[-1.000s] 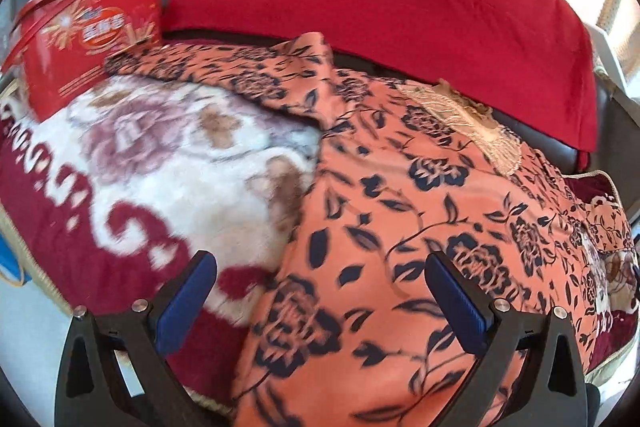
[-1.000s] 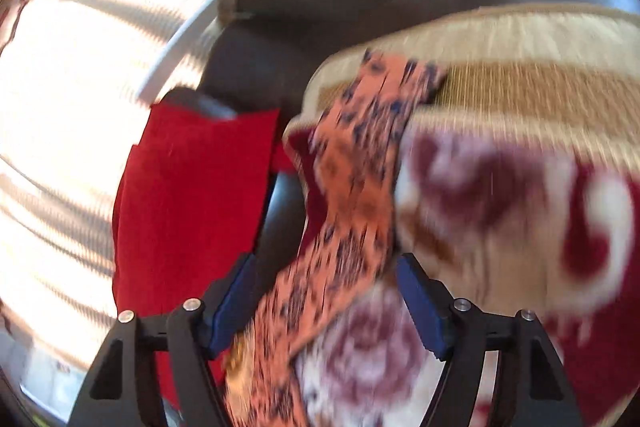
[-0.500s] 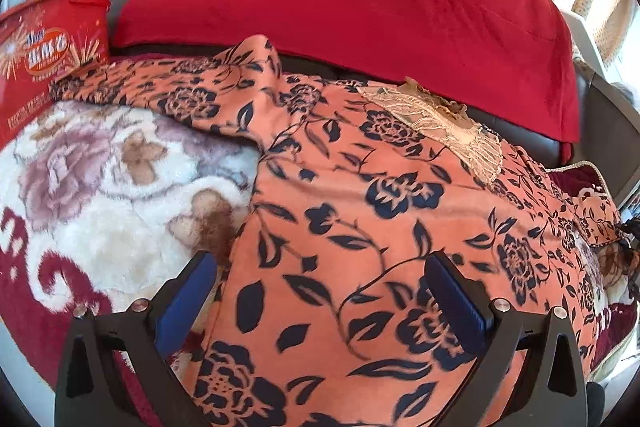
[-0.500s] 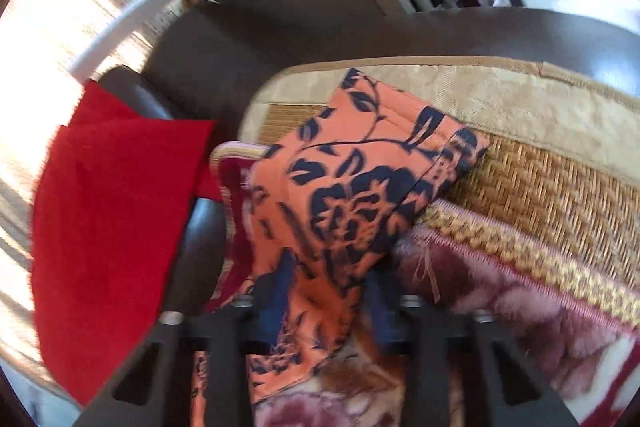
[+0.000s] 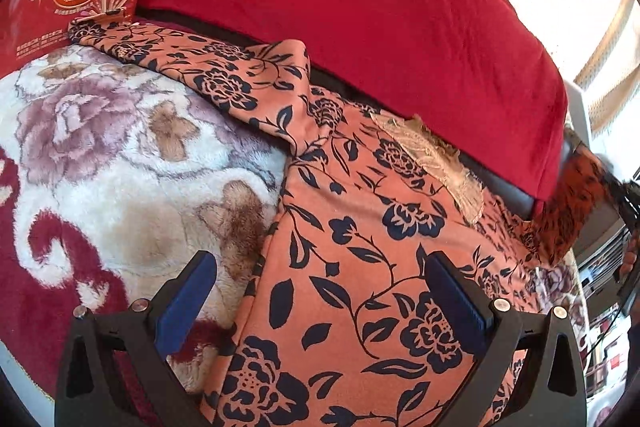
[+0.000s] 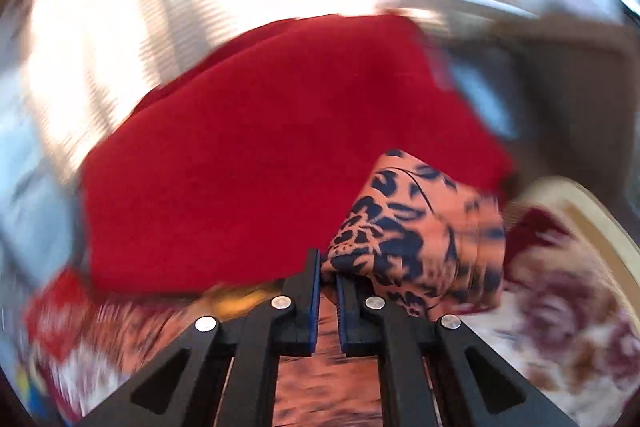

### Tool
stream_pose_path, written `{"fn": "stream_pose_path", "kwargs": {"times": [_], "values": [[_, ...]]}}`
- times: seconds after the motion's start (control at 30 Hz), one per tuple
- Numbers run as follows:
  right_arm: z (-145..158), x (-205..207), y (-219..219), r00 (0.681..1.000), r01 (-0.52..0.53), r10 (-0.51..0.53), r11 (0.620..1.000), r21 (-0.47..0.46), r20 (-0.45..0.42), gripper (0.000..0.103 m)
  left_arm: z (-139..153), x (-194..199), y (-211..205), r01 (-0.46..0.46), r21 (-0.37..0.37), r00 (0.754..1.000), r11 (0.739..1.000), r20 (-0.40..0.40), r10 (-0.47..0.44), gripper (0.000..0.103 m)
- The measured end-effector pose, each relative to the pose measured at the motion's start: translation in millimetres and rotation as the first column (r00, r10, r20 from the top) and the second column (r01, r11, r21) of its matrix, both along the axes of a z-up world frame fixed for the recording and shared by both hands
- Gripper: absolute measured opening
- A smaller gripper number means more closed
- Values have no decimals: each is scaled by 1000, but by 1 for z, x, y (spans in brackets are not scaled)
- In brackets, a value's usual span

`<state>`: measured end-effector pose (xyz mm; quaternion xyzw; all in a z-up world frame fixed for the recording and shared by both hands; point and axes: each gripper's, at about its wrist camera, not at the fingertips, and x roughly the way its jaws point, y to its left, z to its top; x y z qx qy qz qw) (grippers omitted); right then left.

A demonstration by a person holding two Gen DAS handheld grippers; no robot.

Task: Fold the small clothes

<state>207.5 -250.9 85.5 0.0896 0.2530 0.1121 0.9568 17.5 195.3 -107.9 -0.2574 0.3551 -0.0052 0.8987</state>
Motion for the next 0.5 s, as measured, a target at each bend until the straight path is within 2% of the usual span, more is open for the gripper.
{"fn": "stream_pose_path", "kwargs": {"times": [0.07, 0.1, 0.13, 0.17, 0.2, 0.23, 0.3, 0.33, 0.4, 0.5], "values": [[-23, 3, 58, 995, -96, 95, 995, -22, -36, 8, 0, -2, 3, -5, -1, 1000, 1000, 2, 5, 103], [-44, 8, 85, 987, -139, 137, 990, -26, -87, 12, 1, -3, 5, -9, 1, 1000, 1000, 4, 9, 103], [-67, 10, 108, 974, -176, 168, 984, -37, -154, 23, 1, -4, 6, -10, 2, 1000, 1000, 7, 10, 103], [-100, 20, 130, 945, -214, 195, 976, -47, -262, 31, 2, -5, 7, -9, 2, 1000, 1000, 9, 9, 103], [-118, 24, 139, 927, -228, 205, 973, -37, -315, 44, 2, -6, 8, -7, 2, 1000, 1000, 10, 7, 103], [-138, 26, 144, 915, -226, 207, 974, -14, -347, 50, 2, -7, 10, -7, 4, 1000, 1000, 8, 7, 103], [-152, 20, 141, 917, -190, 183, 982, 16, -354, 51, 2, -9, 13, -9, 13, 1000, 1000, 7, 9, 103], [-151, 15, 141, 921, -174, 167, 985, 12, -351, 60, 3, -11, 14, -8, 14, 1000, 1000, 9, 7, 103], [-150, -10, 134, 940, -135, 107, 989, -65, -324, 70, 3, -12, 15, -3, 7, 1000, 1000, 14, 3, 103], [-141, -29, 121, 962, -114, 62, 976, -188, -265, 72, 5, -10, 12, 6, 4, 1000, 1000, 16, -6, 103]]}}
